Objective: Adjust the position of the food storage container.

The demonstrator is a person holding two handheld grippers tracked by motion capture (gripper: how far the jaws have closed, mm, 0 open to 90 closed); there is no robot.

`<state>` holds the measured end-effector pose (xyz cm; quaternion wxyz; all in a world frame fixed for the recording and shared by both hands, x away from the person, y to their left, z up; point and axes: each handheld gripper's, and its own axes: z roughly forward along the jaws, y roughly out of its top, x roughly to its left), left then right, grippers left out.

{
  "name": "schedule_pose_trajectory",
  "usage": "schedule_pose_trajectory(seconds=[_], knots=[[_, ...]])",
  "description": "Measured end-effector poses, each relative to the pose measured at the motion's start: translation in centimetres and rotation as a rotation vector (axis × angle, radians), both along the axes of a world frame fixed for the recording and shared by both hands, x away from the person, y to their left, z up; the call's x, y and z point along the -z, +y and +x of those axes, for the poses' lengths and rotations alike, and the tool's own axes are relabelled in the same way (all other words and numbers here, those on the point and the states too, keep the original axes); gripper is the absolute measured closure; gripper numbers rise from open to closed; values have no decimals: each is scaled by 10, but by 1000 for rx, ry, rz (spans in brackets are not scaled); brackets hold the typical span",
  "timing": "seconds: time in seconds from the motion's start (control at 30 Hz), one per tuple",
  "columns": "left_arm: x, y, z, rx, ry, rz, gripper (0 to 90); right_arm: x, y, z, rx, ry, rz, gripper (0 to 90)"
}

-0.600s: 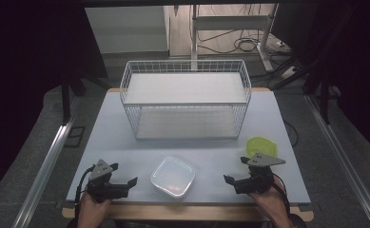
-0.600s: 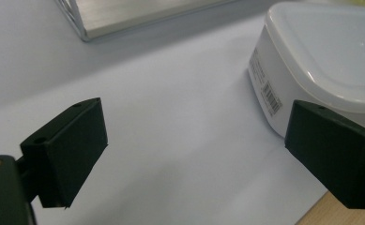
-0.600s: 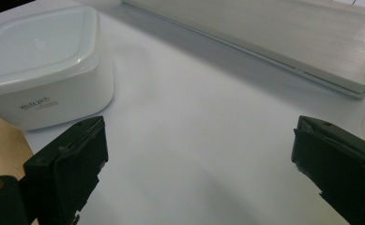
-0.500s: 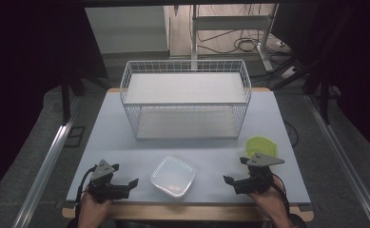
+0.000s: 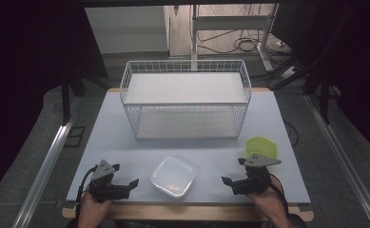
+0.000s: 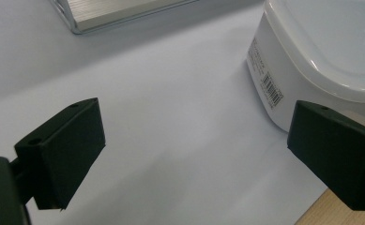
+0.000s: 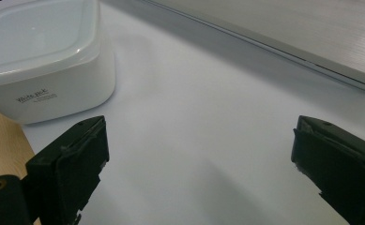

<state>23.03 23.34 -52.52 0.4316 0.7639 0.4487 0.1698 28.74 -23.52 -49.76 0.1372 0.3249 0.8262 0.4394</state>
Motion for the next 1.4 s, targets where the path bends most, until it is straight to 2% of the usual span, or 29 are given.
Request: schedule_pose_trajectory(seconds=[0.13,0.2,0.3,0.37,0.4,0.47,0.53,0.6,0.67,0.83,0.87,0.9,0.97,1.03,1.13,1.23,1.33,1.4], knots=[[0,0,0,3,1,-7,41,1,1,0,13,1,-1,33],[0,2,1,19,-4,-31,39,1,3,0,22,-1,-1,31],[0,1,1,16,3,-24,37,1,4,0,33,5,-8,44],[0,0,0,37,6,3,20,0,5,-1,33,7,-19,100],[-1,0,0,54,1,-1,20,-1,5,-2,29,11,-18,149],[-2,-1,-1,50,-1,-1,40,-3,5,-3,11,21,-10,248],[-3,-2,-2,59,0,-2,92,-5,6,-5,-3,24,-16,327],[-3,-2,-2,101,17,-37,191,-6,8,-6,-30,34,-32,421],[-3,-4,-1,138,28,-51,278,-5,11,-8,-50,42,-49,479],[-2,-13,-1,215,57,-40,525,-4,24,-14,-119,41,-95,572],[-2,-13,-1,215,57,-40,565,-5,27,-16,-126,43,-97,586],[-2,-18,0,250,69,-32,602,-4,30,-18,-136,46,-98,602],[-1,-23,1,273,81,-19,659,-3,36,-21,-160,63,-86,632],[0,-28,2,289,89,-6,702,-2,43,-23,-180,85,-73,670],[0,-30,5,280,94,-6,757,-1,51,-27,-210,103,-65,745],[1,-32,8,289,111,-44,792,0,59,-30,-233,116,-51,808],[2,-35,10,285,115,-33,811,1,67,-33,-255,143,-39,831],[2,-37,11,283,121,-40,817,3,72,-34,-276,162,-34,831]])
